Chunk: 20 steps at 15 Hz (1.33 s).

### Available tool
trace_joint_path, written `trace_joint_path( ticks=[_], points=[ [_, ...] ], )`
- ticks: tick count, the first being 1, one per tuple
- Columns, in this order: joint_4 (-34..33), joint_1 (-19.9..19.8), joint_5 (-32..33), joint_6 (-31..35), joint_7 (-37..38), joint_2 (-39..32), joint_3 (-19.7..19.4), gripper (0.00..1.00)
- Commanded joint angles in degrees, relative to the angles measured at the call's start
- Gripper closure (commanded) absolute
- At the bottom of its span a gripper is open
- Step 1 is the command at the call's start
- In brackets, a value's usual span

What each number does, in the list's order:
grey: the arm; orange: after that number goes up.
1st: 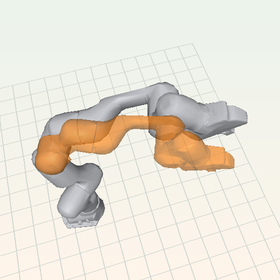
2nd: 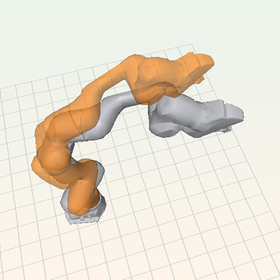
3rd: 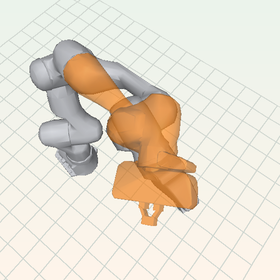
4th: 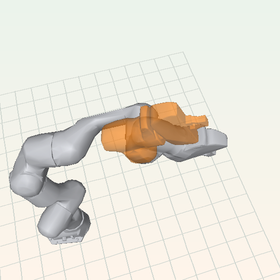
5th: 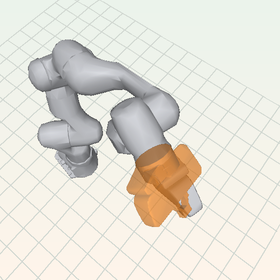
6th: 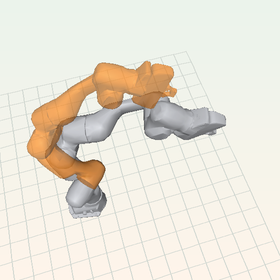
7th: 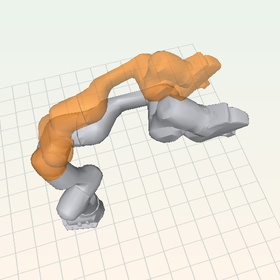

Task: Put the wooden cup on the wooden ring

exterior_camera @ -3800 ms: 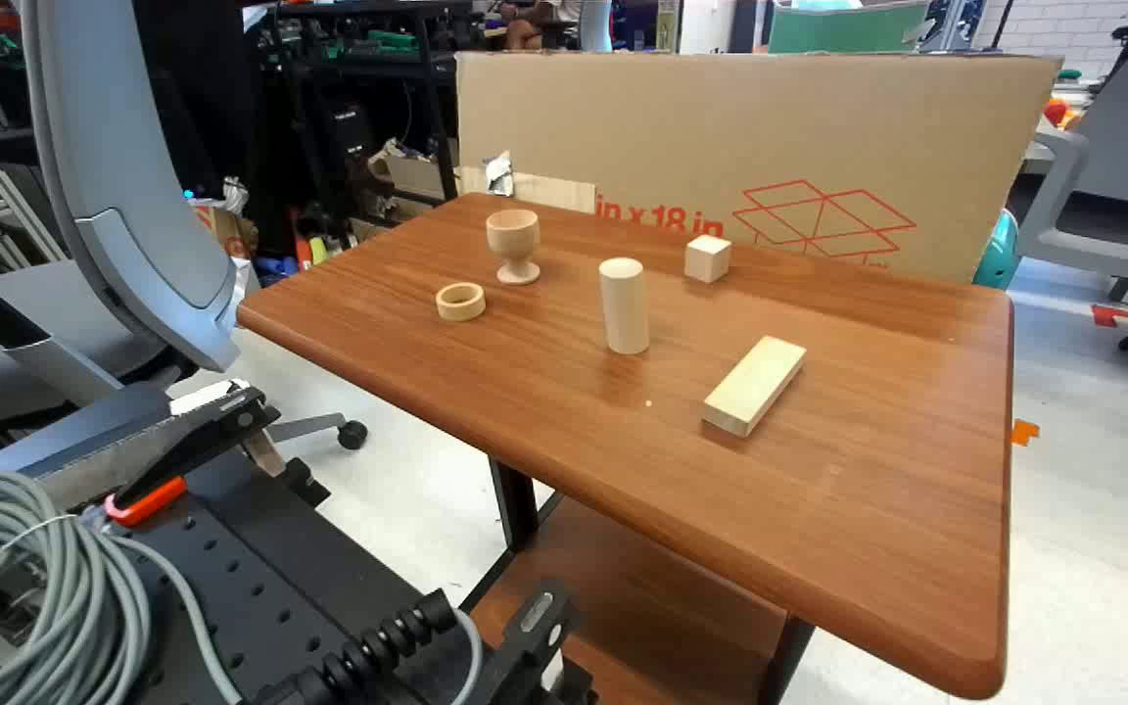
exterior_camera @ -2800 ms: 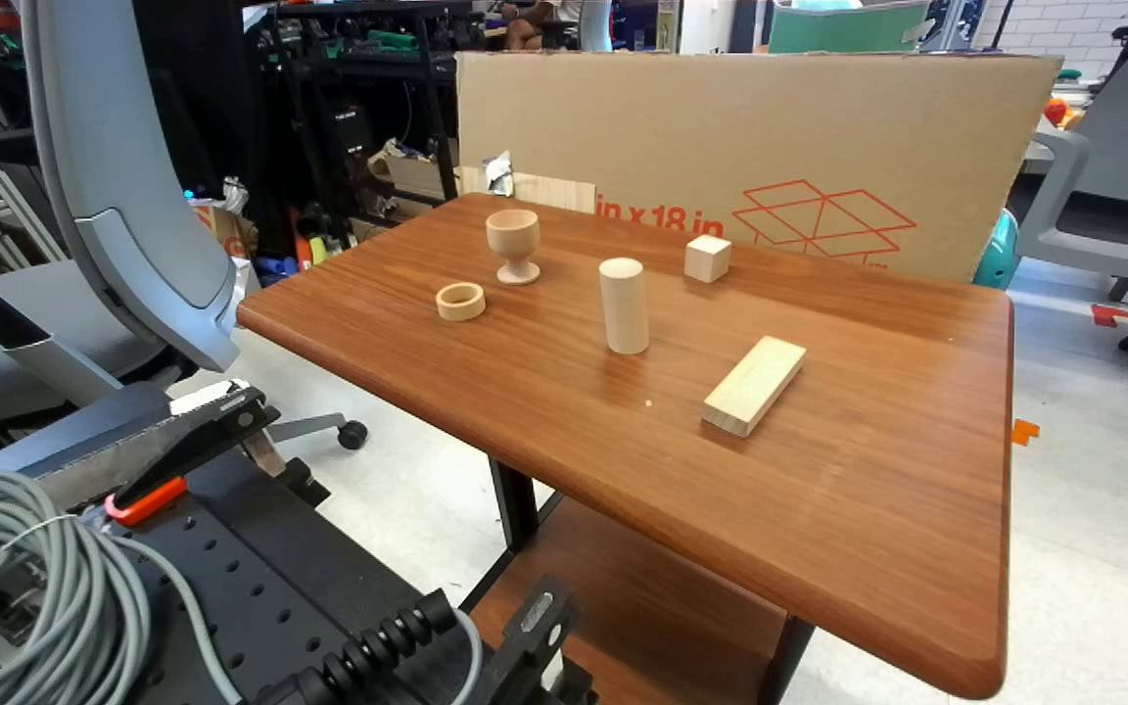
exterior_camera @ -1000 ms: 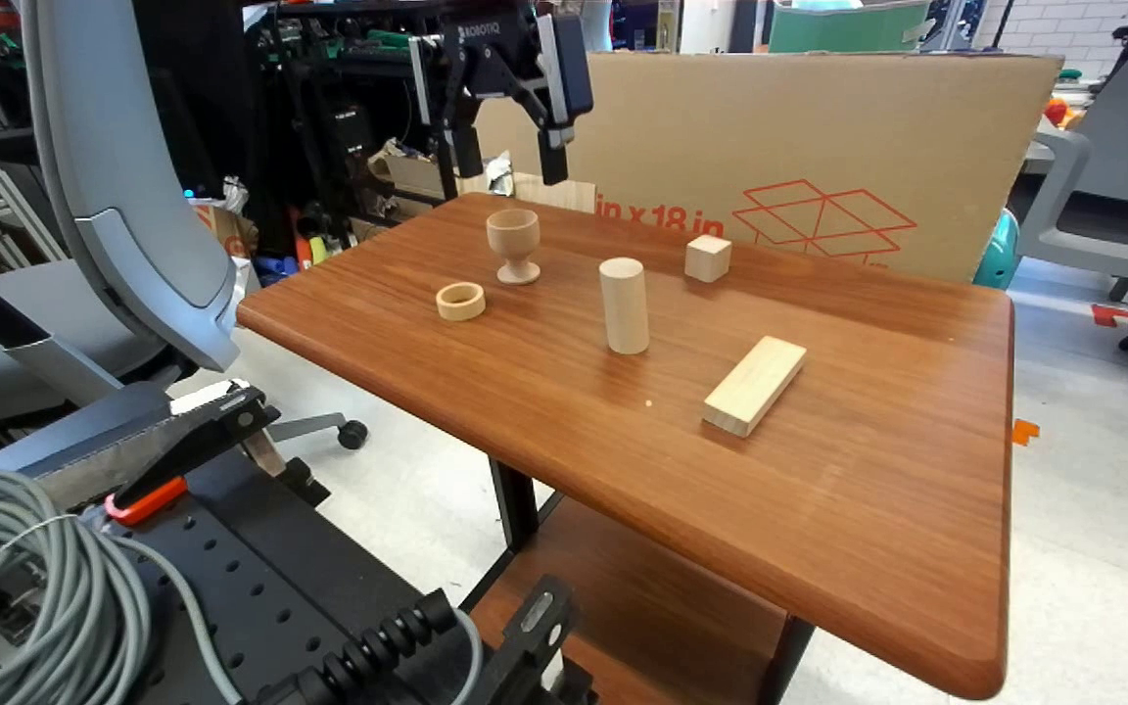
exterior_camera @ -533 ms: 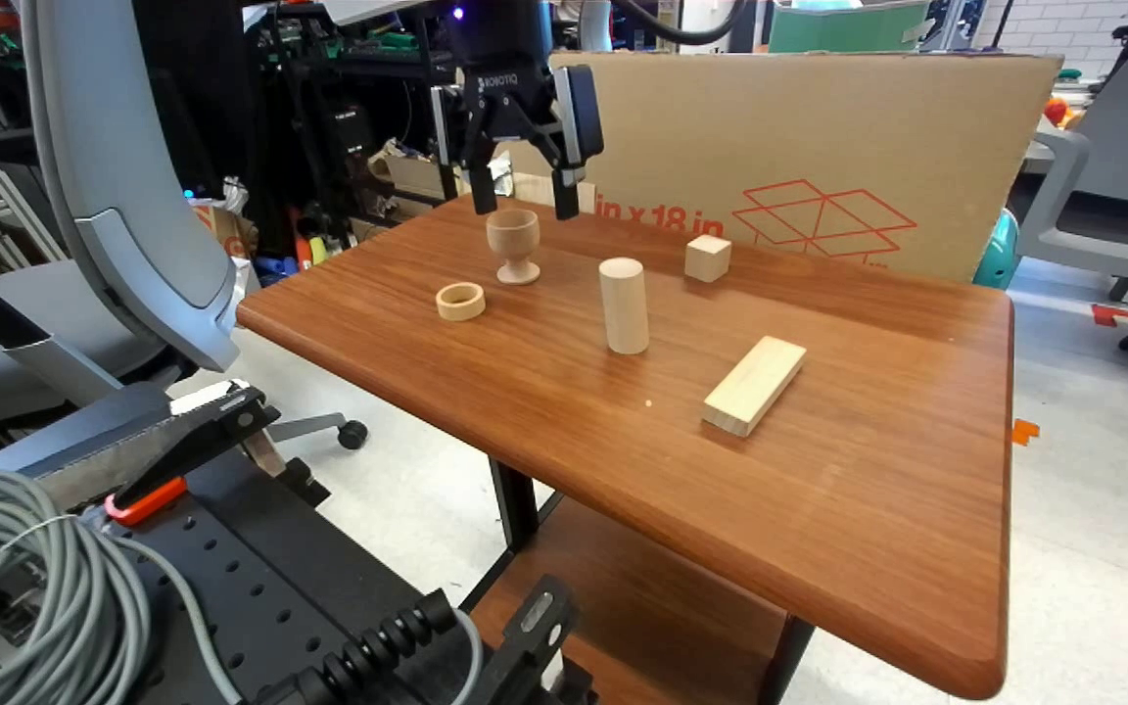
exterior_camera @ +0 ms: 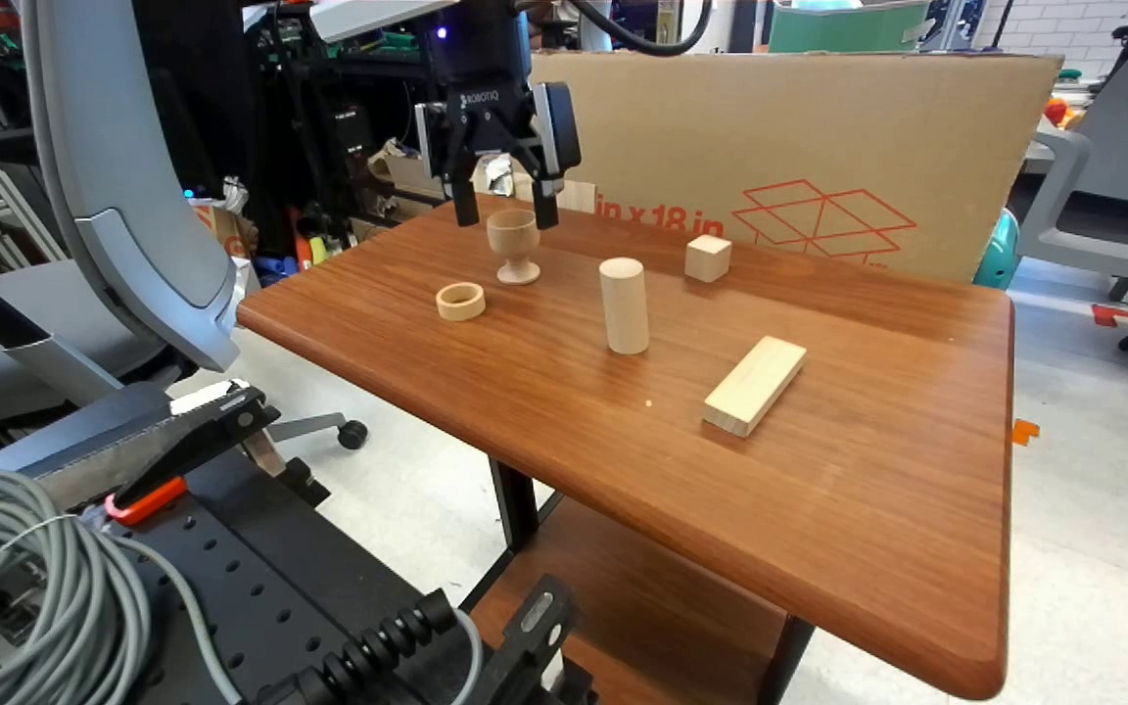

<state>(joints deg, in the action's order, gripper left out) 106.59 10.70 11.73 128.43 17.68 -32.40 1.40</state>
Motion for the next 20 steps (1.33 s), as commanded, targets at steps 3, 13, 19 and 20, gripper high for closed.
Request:
trace_joint_path(
  ticks=[3, 13, 19, 20],
  points=[
    [-5.3, 1.8, 1.7, -4.7, 0.3, -3.8, -1.7, 0.17],
    [-5.6, 2.7, 3.3, -5.4, -1.4, -4.1, -1.4, 0.73],
    [0.3, 1.6, 1.6, -4.8, -6.7, 1.9, 1.1, 0.73],
    [1.4, 1.7, 1.6, -4.8, -7.2, 3.0, 1.5, 0.73]
  ],
)
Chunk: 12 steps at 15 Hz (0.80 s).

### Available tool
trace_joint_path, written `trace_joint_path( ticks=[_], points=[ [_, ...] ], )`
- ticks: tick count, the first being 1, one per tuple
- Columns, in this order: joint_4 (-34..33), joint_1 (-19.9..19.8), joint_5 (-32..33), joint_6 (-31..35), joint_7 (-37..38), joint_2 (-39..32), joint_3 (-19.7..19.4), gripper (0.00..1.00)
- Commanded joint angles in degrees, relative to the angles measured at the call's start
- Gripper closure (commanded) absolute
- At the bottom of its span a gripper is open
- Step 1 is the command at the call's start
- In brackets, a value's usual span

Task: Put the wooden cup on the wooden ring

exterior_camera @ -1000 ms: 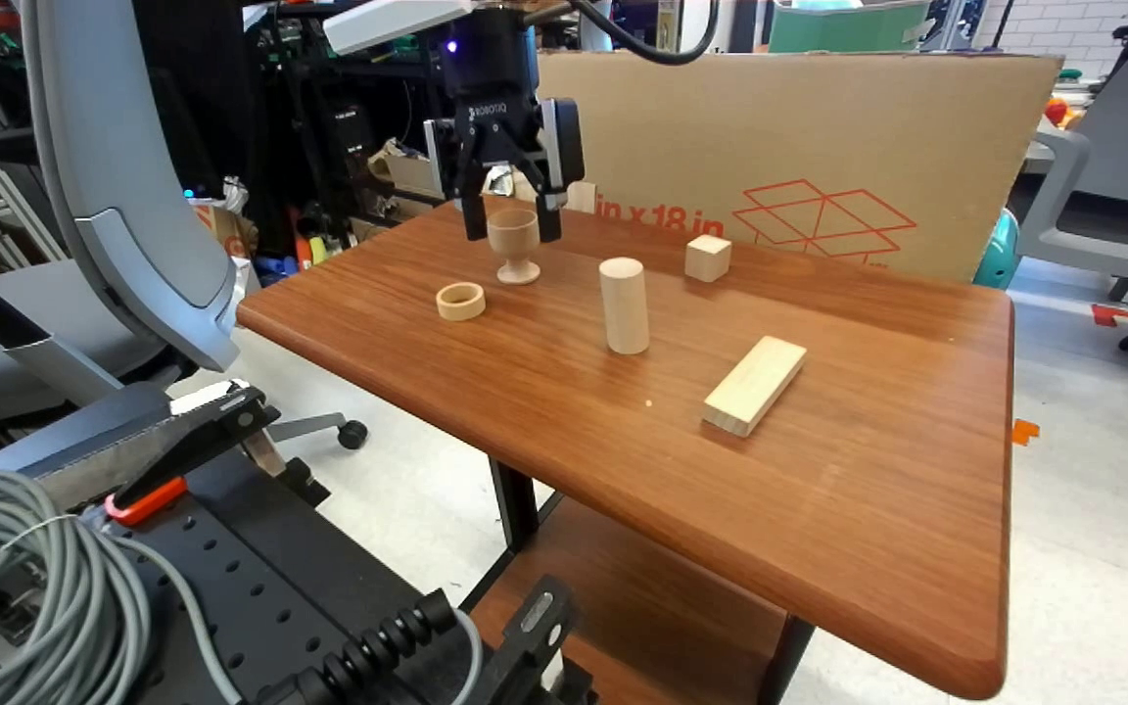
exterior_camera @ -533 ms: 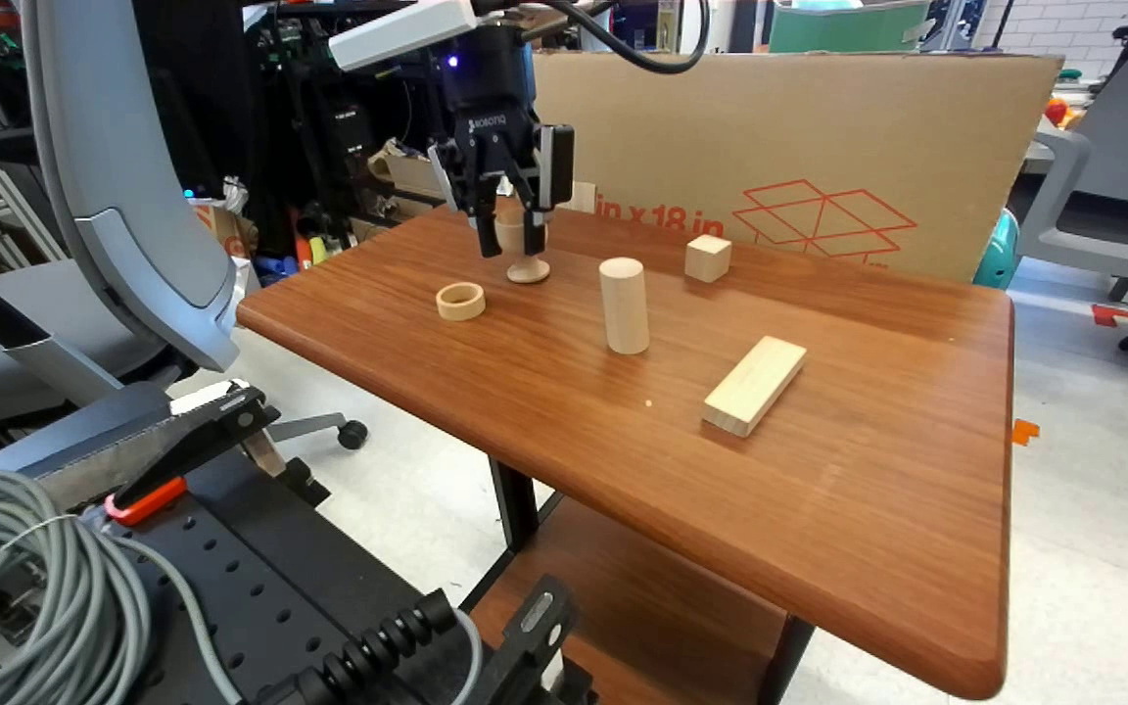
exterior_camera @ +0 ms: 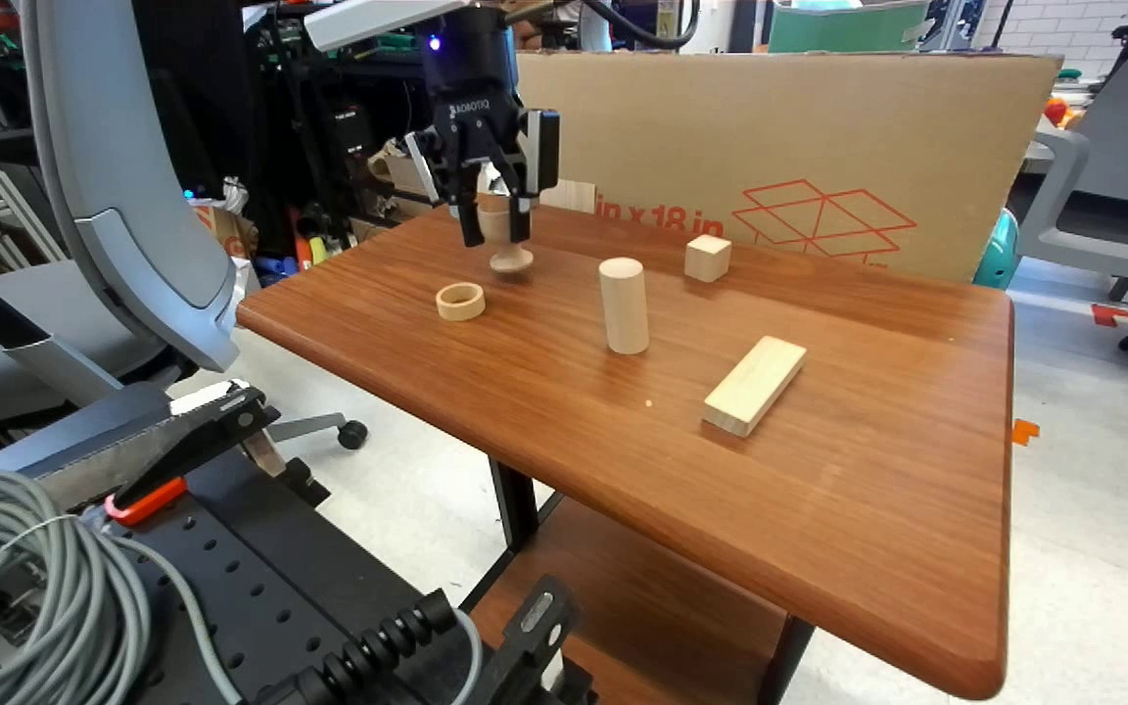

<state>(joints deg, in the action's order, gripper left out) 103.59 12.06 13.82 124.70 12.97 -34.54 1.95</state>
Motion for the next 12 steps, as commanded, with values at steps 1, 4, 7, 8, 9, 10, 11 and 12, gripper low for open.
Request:
trace_joint_path(
  ticks=[1, 4, 7, 8, 9, 10, 11, 12],
  points=[
    [5.6, 0.3, -0.5, -1.2, -3.1, 6.4, 1.4, 0.73],
    [8.6, 0.4, -0.2, -1.3, -3.3, 9.0, 2.0, 0.73],
    [10.8, 0.2, 0.2, -1.5, -2.9, 10.2, 2.0, 0.73],
    [11.3, 0.1, 0.2, -1.7, -2.7, 10.3, 1.9, 0.73],
    [11.8, 0.2, 0.3, -1.8, -2.5, 10.4, 1.8, 0.73],
    [12.4, 0.2, 0.5, -1.6, -2.3, 10.5, 1.7, 0.73],
    [12.9, 0.3, 0.6, -1.4, -2.3, 10.6, 1.6, 0.73],
    [13.3, 0.3, 0.7, -1.3, -2.3, 10.6, 1.5, 0.73]
  ],
)
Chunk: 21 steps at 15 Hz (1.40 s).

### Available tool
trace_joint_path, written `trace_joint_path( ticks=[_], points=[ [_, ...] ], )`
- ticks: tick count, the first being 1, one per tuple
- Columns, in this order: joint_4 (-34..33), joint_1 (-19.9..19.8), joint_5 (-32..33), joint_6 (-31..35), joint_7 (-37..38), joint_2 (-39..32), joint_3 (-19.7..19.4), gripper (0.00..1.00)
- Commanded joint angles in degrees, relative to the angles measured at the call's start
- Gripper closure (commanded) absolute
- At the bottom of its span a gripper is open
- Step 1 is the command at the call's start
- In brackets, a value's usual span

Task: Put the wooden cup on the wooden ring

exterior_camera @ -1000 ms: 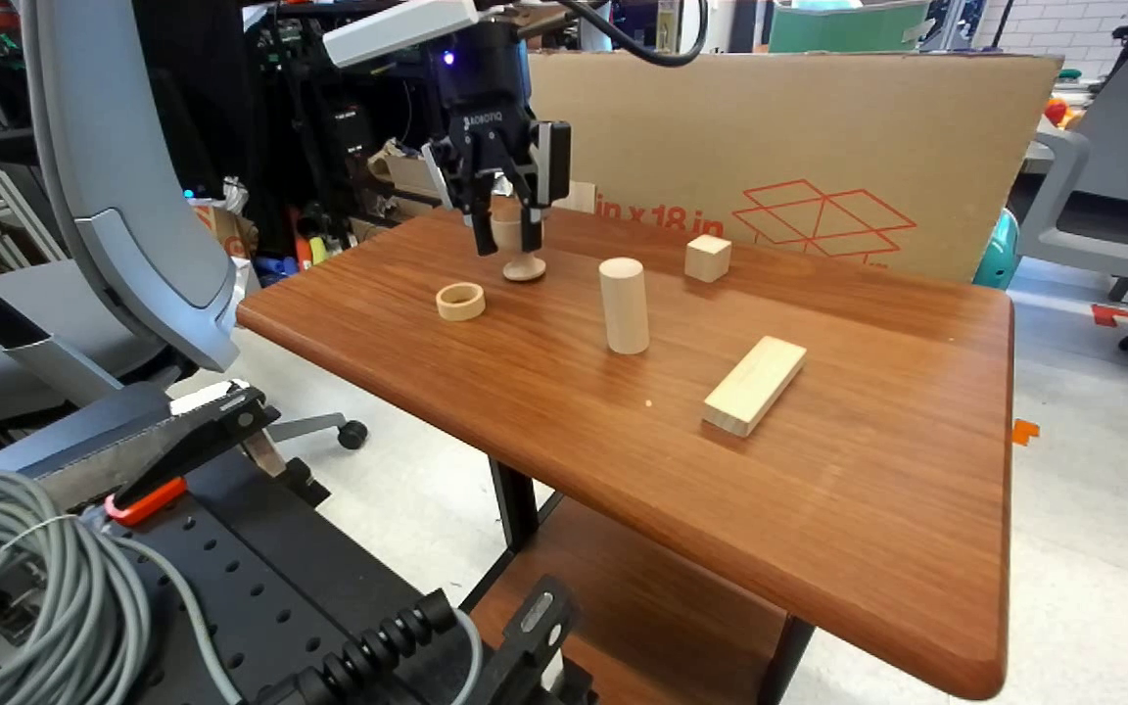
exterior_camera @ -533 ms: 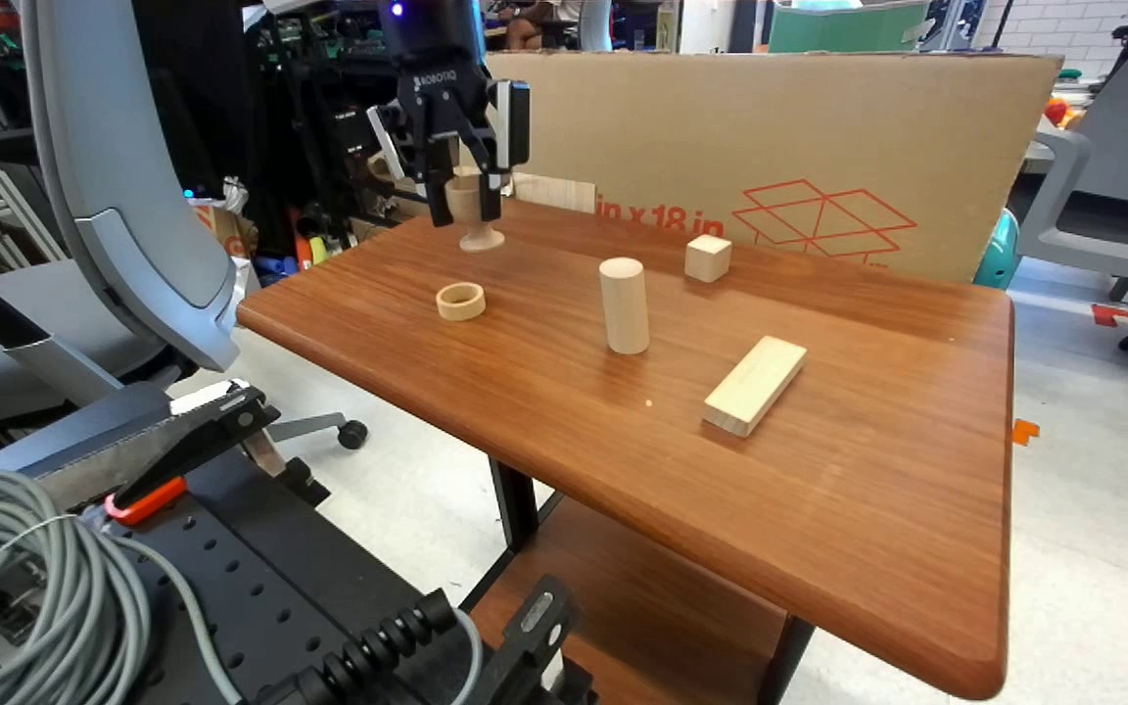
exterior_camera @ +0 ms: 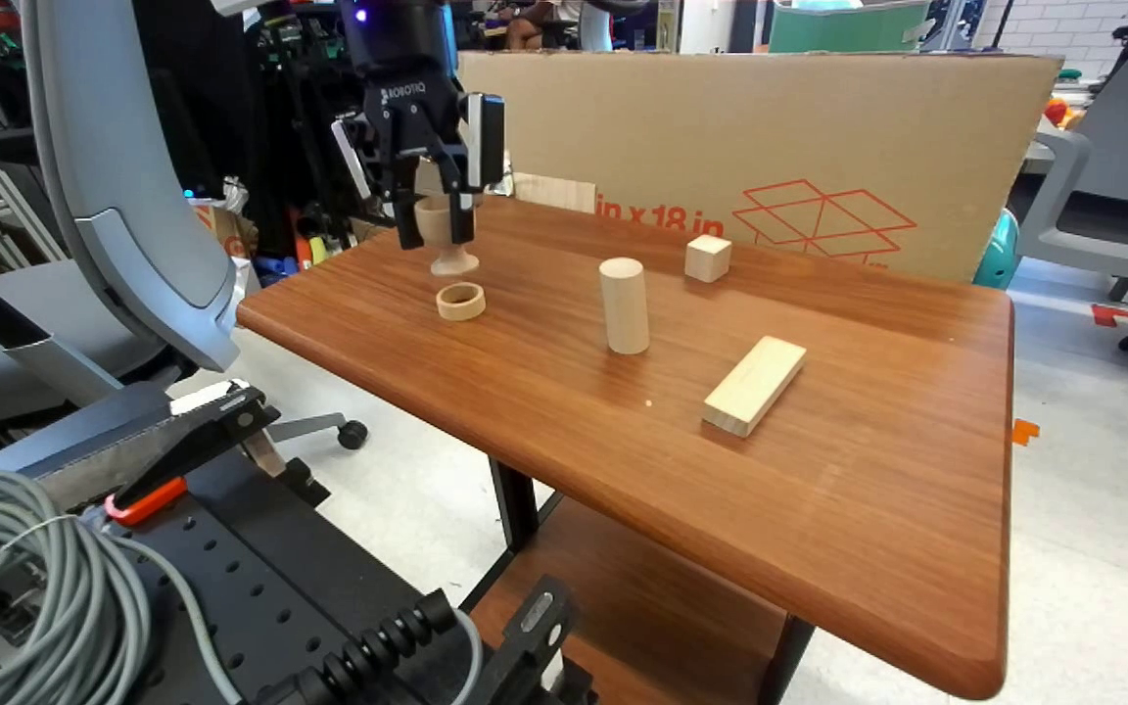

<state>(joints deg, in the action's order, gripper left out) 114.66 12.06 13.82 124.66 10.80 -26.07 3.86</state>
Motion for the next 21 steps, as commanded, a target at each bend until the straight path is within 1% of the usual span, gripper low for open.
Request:
trace_joint_path(
  ticks=[1, 8, 21],
  points=[
    [2.5, 0.3, 0.8, -1.3, -0.1, 2.1, -0.4, 0.73],
    [2.6, 0.4, 1.9, -1.2, 0.0, 1.7, -0.9, 0.73],
    [1.5, 0.5, 2.2, -2.2, -1.3, 0.5, -0.8, 0.73]
  ],
)
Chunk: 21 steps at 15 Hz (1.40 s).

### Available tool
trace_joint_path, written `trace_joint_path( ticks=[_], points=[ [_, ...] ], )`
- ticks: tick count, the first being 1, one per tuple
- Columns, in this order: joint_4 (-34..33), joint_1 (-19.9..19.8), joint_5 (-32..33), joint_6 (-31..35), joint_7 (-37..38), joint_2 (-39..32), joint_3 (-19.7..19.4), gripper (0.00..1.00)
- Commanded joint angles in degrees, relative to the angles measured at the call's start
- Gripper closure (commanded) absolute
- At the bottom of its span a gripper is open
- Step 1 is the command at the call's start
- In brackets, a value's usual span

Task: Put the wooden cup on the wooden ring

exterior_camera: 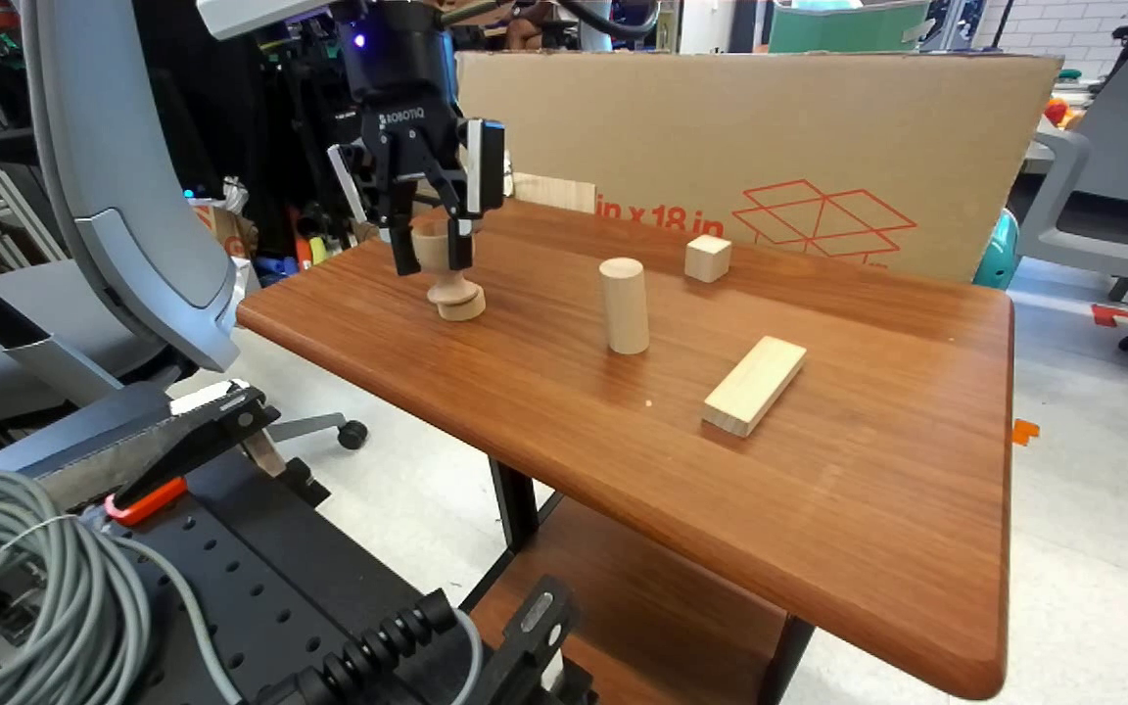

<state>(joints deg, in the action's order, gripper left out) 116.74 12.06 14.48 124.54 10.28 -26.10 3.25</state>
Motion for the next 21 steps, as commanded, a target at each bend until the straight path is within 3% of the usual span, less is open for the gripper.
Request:
trace_joint_path(
  ticks=[1, 21],
  points=[
    [-0.6, 0.6, 1.7, -2.0, -0.8, 0.6, -0.2, 0.73],
    [-2.1, 0.9, 3.8, -0.8, -0.6, -1.2, 0.7, 0.73]
  ],
)
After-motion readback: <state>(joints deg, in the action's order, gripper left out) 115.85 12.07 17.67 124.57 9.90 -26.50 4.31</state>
